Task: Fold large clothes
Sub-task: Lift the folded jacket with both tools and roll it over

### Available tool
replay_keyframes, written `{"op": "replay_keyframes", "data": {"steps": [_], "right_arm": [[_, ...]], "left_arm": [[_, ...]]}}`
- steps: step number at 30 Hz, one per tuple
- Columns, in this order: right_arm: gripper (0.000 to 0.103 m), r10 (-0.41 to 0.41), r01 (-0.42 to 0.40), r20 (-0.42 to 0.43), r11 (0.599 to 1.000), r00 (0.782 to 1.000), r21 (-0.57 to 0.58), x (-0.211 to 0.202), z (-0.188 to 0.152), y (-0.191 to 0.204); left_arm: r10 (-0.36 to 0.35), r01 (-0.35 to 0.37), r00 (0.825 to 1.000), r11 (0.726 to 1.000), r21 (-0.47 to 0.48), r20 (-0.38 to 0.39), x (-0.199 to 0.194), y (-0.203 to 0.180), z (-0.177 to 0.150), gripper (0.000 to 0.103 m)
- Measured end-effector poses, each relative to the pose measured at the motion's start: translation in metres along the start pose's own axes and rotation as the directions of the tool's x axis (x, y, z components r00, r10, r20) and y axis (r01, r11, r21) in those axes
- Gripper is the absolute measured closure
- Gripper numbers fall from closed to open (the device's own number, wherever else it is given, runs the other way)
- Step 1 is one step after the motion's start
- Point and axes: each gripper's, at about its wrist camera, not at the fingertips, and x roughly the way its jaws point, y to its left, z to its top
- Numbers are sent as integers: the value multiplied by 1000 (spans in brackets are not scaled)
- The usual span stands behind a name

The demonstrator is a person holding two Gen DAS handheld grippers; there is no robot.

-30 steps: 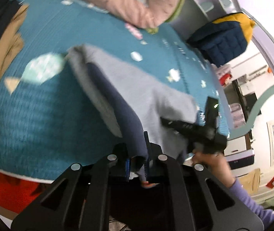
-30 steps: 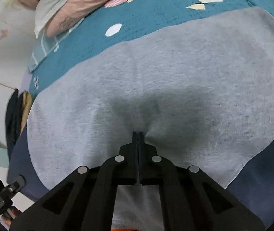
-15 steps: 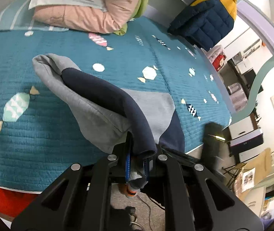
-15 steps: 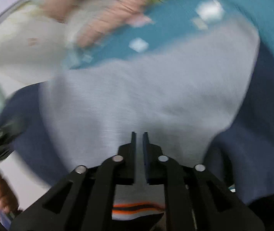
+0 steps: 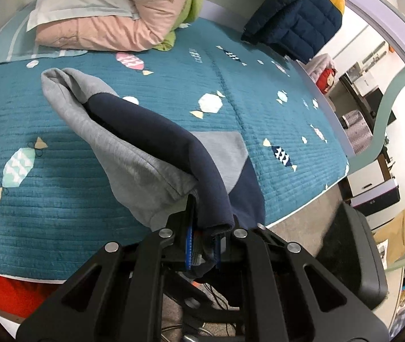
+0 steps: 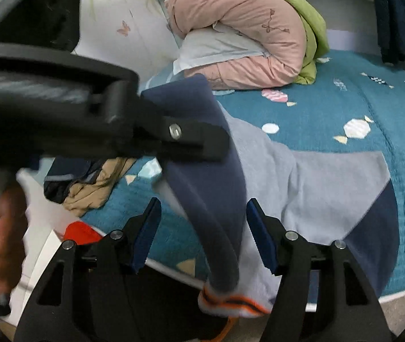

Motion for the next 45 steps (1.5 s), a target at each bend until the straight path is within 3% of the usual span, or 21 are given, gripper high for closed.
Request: {"op": "replay_keyframes", "data": {"steps": [3, 7, 8, 9, 10, 11, 12, 14, 15, 17, 20, 22, 23, 26, 28, 30, 36, 40, 42, 44, 45], "right_arm": [[91, 1, -2, 19, 998, 1000, 58, -3, 2, -22], [92, 20, -32, 58, 975, 998, 221, -23, 1, -68], [93, 22, -42, 76, 961, 997, 274, -29, -1, -82], [93, 21, -50, 92, 947, 995, 317, -35, -3, -91], [93, 20, -62, 113, 924, 993, 378, -41, -8, -106], [93, 16, -72, 127, 890, 992, 450, -46, -14, -123], [93, 8, -74, 133, 864, 991, 498, -50, -18, -134], [93, -30, -47, 119, 803, 992, 593, -55, -35, -161], [93, -45, -28, 102, 784, 994, 620, -55, -40, -171], [93, -81, 15, 61, 714, 995, 700, -53, -60, -194], [90, -73, 62, -21, 630, 997, 774, -42, -82, -221], [83, -39, 41, -22, 599, 999, 800, -42, -87, -229], [80, -39, 35, -15, 609, 999, 792, -46, -84, -229], [76, -92, 76, -22, 643, 996, 762, -62, -77, -228], [63, -125, 89, -11, 639, 992, 764, -76, -75, -232], [43, -169, 139, -38, 634, 985, 760, -85, -77, -239], [42, -93, 136, -100, 579, 991, 804, -64, -94, -258], [39, 47, 16, -46, 507, 998, 862, -46, -107, -269], [36, 84, -26, -16, 480, 996, 877, -41, -112, -271], [35, 96, -38, -9, 477, 995, 878, -40, -113, -270], [33, 99, -47, 1, 469, 995, 882, -40, -115, -272]], "left_arm": [[18, -18, 1000, 1000, 20, 11, 3, -9, 2, 92], [-118, 117, 992, 992, 39, 36, 4, -22, 2, 85], [-167, 162, 983, 985, 66, 72, -1, -28, 2, 74], [-199, 191, 974, 978, 83, 105, -5, -32, 2, 44], [-199, 188, 969, 978, 86, 149, -9, -35, 2, 29], [-189, 176, 965, 981, 84, 182, -11, -35, 1, 20], [-173, 160, 964, 984, 78, 202, -10, -33, 2, 20], [-63, 58, 983, 998, 39, 171, 7, -26, 6, 20], [5, -9, 989, 1000, 23, 149, 20, -21, 7, 20], [71, -71, 994, 997, 1, 78, 54, -8, 4, 20], [131, -133, 990, 990, -45, -53, 104, 11, -5, 20], [150, -160, 981, 984, -75, -120, 133, 24, -14, 20], [154, -167, 978, 982, -84, -142, 143, 29, -17, 20], [155, -174, 974, 979, -105, -166, 161, 31, -24, 20], [150, -168, 976, 980, -106, -155, 164, 33, -24, 19], [124, -149, 978, 978, -147, -165, 167, 39, -23, 17], [16, -58, 987, 963, -262, -159, 163, 50, -36, 17], [-5, -37, 989, 957, -289, -145, 166, 47, -44, 17], [-61, 11, 987, 947, -322, -146, 168, 47, -46, 16], [-122, 56, 975, 943, -328, -183, 175, 42, -51, 16], [-105, 41, 975, 952, -304, -197, 179, 37, -54, 16]]}}
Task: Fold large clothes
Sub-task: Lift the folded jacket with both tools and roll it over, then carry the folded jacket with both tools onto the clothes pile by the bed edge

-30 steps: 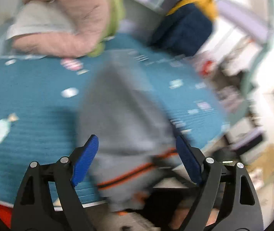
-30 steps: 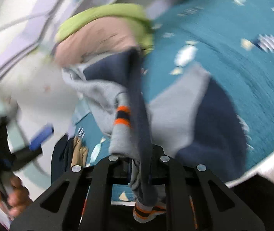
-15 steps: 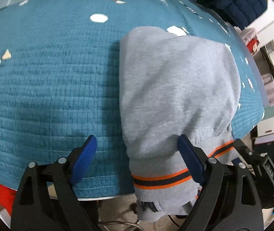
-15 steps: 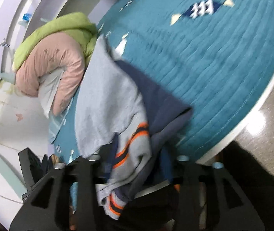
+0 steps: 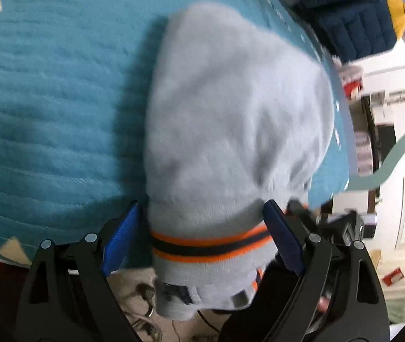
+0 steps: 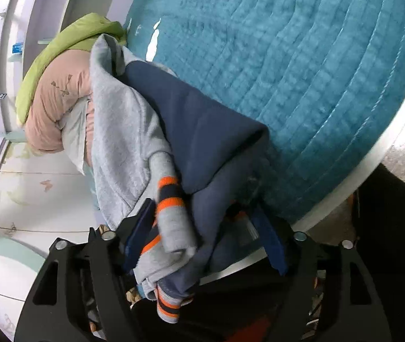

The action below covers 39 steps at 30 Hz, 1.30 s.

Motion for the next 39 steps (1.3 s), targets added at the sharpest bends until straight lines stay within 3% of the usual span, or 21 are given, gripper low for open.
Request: {"op": "replay_keyframes", "data": {"steps": [2, 6, 10, 11, 13, 15, 18, 22, 29, 39], "right_arm": [[33, 16, -16, -5, 1000, 1000, 3, 0, -1, 1], [33, 74, -74, -23, 997, 997, 12, 8, -3, 4], [32, 115, -114, -1, 991, 993, 63, 14, 1, -4], [34, 116, -115, 1, 991, 993, 61, 13, 0, -4], [47, 113, -113, -2, 993, 994, 44, 11, -2, 0], [67, 140, -140, -6, 990, 990, 35, 9, -4, 4], [72, 100, -99, 11, 994, 995, -37, 4, -8, 20], [75, 35, -29, 39, 990, 999, -134, 1, -15, 45], [77, -36, 78, 124, 932, 992, -355, -16, -34, 109], [78, 57, 2, 85, 819, 995, -574, -16, -78, 210]], "left_arm": [[32, -33, 999, 999, 33, 27, 4, -5, -3, 15], [-13, 14, 1000, 1000, -17, 19, 10, 0, 1, 12], [-16, 16, 1000, 1000, -2, 19, 12, -7, 3, 14], [-14, 14, 1000, 1000, 0, 18, 14, -11, 6, 15], [14, -15, 999, 1000, 26, 31, 14, -18, 6, 18], [22, -24, 998, 998, 51, 51, 11, -23, 7, 29], [22, -29, 996, 996, 88, 82, -3, -23, 0, 51], [57, -78, 989, 984, 160, 137, -20, -35, -5, 62], [74, -131, 971, 960, 247, 226, -59, -55, -10, 70], [67, -174, 924, 950, 258, 376, -167, -41, -15, 71]]}}
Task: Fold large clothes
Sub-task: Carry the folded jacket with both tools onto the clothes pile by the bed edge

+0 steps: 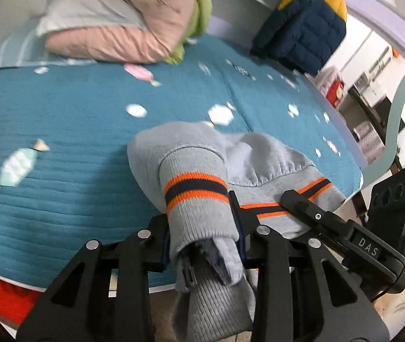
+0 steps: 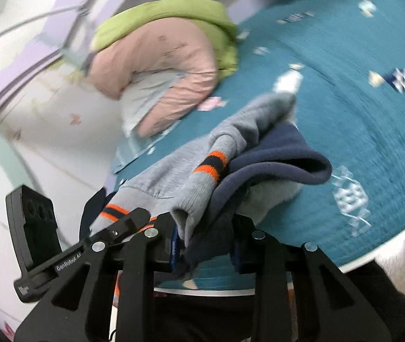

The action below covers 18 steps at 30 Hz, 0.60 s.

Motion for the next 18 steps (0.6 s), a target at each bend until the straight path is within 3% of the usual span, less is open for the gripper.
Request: {"op": "replay_keyframes", "data": {"steps": [5, 11, 14, 16, 18], "right_arm": [[78, 96, -100, -36, 985, 995, -142, 34, 9, 87], [78, 234, -257, -111, 921, 966, -292, 94, 15, 205], [78, 300, -333, -145, 870, 943, -364, 136, 12, 272], [78, 358, -396, -169, 838, 918, -376, 172, 6, 315], [78, 385, -433, -202, 825, 901, -363, 206, -5, 344]], "left_arm": [[44, -40, 993, 998, -42, 109, -67, 43, 12, 71], [162, -140, 955, 985, -105, 249, -169, 127, 41, 71], [257, -233, 915, 966, -111, 311, -217, 171, 61, 71], [333, -312, 871, 943, -116, 363, -250, 201, 72, 71], [390, -374, 837, 920, -118, 384, -269, 225, 77, 71]]}}
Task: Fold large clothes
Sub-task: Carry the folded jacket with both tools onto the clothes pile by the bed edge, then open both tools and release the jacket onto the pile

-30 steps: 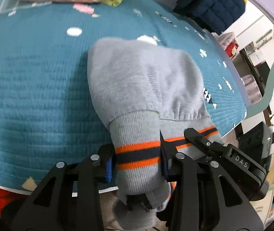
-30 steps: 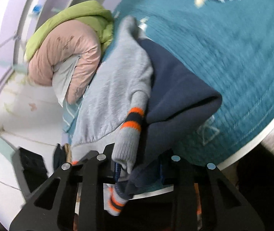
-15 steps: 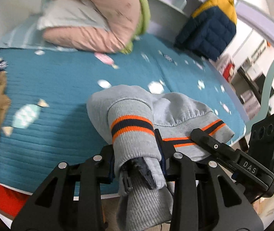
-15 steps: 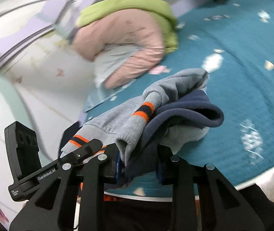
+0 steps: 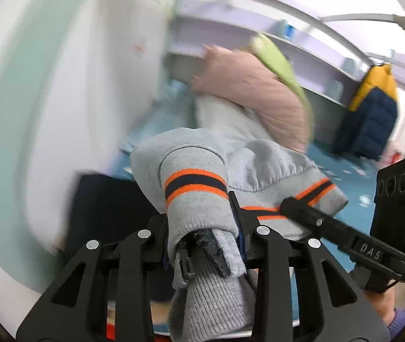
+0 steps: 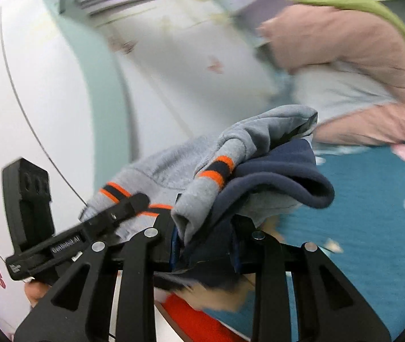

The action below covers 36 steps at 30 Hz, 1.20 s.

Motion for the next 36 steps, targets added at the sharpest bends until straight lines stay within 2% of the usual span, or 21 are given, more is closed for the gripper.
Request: {"op": "replay_keyframes", "data": {"steps": [2, 3, 4, 5, 6, 7, 8, 9, 11, 12, 15, 17, 19, 23, 25, 27, 30, 32, 36], "right_arm": [[77, 30, -30, -36, 999, 999, 19, 44, -8, 6], [75, 19, -18, -56, 1000, 998, 21, 58, -15, 8], [74, -4, 6, -96, 1000, 995, 19, 77, -25, 11], [73, -32, 39, -172, 999, 984, 37, 105, -40, 8], [73, -43, 59, -221, 996, 974, 64, 119, -52, 3], [72, -44, 81, -290, 990, 956, 114, 139, -71, -8], [72, -50, 109, -350, 983, 936, 150, 154, -87, -16], [72, -69, 136, -378, 978, 923, 156, 161, -96, -20], [69, -78, 144, -397, 980, 914, 140, 170, -109, -22], [62, -83, 147, -403, 980, 911, 131, 170, -112, -23], [52, -104, 164, -395, 979, 913, 119, 167, -115, -30], [50, -110, 174, -398, 977, 911, 126, 165, -115, -34], [50, -123, 185, -398, 975, 909, 120, 154, -116, -35], [45, -158, 195, -372, 979, 915, 63, 134, -107, -31], [43, -192, 211, -356, 977, 914, 14, 123, -96, -27], [42, -234, 233, -340, 972, 911, -44, 108, -91, -24], [42, -269, 241, -303, 962, 914, -126, 74, -89, -19], [39, -310, 266, -264, 945, 913, -192, 46, -85, -15], [32, -332, 279, -200, 927, 922, -252, -17, -84, -1]], "left_arm": [[62, -62, 998, 998, 8, 21, 0, 32, 2, 71], [89, -90, 996, 995, 34, 16, 6, 46, -3, 70], [122, -121, 993, 992, 40, -9, 16, 61, -11, 70], [146, -145, 988, 989, 31, -39, 25, 72, -20, 69], [181, -179, 979, 983, 31, -97, 41, 84, -33, 67], [220, -219, 957, 975, 27, -189, 63, 101, -52, 66], [236, -239, 943, 971, 18, -233, 74, 109, -65, 65], [256, -263, 930, 965, 10, -263, 81, 116, -78, 57], [282, -298, 921, 954, -19, -270, 82, 123, -96, 48], [293, -310, 921, 950, -27, -256, 79, 125, -100, 38], [333, -356, 908, 934, -45, -254, 71, 127, -110, 25], [355, -379, 898, 924, -44, -261, 69, 127, -113, 21], [404, -426, 874, 904, -25, -271, 67, 127, -113, 17], [506, -513, 833, 858, 28, -222, 44, 101, -113, 14], [533, -535, 824, 843, 44, -191, 31, 87, -114, 13], [566, -563, 805, 823, 69, -176, 17, 67, -116, 12], [585, -577, 802, 811, 94, -120, -4, 34, -118, 12], [580, -572, 809, 814, 105, -92, -16, 13, -120, 12], [537, -533, 842, 843, 74, -52, -40, -28, -115, 10]]}}
